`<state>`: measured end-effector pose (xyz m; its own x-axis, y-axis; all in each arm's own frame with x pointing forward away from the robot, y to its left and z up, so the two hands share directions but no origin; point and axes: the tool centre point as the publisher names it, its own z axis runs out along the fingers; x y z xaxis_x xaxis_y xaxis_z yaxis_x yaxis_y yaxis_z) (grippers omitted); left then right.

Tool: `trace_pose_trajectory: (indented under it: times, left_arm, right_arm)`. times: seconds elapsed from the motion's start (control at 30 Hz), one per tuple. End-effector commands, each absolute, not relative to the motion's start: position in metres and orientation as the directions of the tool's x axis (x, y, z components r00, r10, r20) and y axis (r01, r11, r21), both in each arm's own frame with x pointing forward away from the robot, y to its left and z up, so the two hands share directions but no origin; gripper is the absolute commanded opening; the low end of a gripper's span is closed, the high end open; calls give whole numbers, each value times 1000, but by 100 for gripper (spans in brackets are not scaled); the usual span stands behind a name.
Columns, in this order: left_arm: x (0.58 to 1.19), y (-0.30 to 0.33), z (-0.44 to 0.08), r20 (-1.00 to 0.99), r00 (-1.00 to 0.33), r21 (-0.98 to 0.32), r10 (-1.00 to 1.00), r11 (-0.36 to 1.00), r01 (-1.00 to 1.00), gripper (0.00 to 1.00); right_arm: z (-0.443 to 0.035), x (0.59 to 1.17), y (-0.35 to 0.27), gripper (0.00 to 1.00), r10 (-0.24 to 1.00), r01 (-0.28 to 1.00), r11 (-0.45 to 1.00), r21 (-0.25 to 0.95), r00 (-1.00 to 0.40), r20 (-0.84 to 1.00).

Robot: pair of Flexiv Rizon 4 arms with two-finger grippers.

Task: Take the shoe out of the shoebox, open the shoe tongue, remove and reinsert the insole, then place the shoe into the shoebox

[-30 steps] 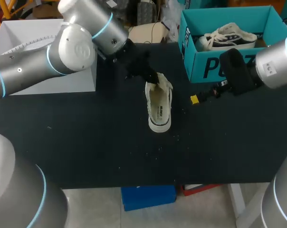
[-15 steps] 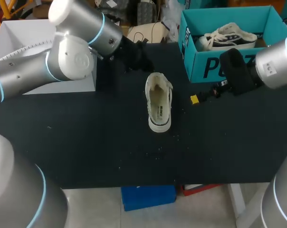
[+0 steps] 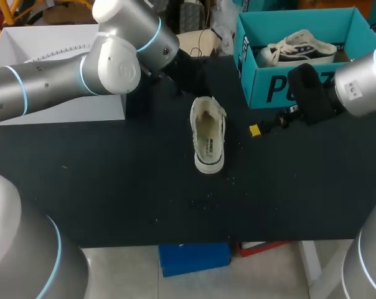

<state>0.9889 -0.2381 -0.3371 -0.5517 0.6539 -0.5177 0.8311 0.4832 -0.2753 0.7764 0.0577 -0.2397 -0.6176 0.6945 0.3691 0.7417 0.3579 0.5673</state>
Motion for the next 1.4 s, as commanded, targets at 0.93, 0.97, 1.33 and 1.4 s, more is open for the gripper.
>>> trace_pose_trajectory:
  times: [0.93,0.97,1.33,1.4]
  left_arm:
    - [933,-238,-342,-327,-566,-357,757,456,815,0]
    - [931,-235,-335,-330,-562,-351,758,454,819,0]
    - [909,-205,-296,-281,-547,-331,788,455,826,100]
    - [906,-202,-297,-255,-477,-291,841,404,867,100]
  right_arm:
    - [-240,777,59,100,697,743,359,565,-616,368]
    - [-240,777,59,100,697,743,359,565,-616,368]
    - [-240,777,59,100,697,743,359,565,-616,368]
    - [-240,777,59,100,697,743,359,565,-616,368]
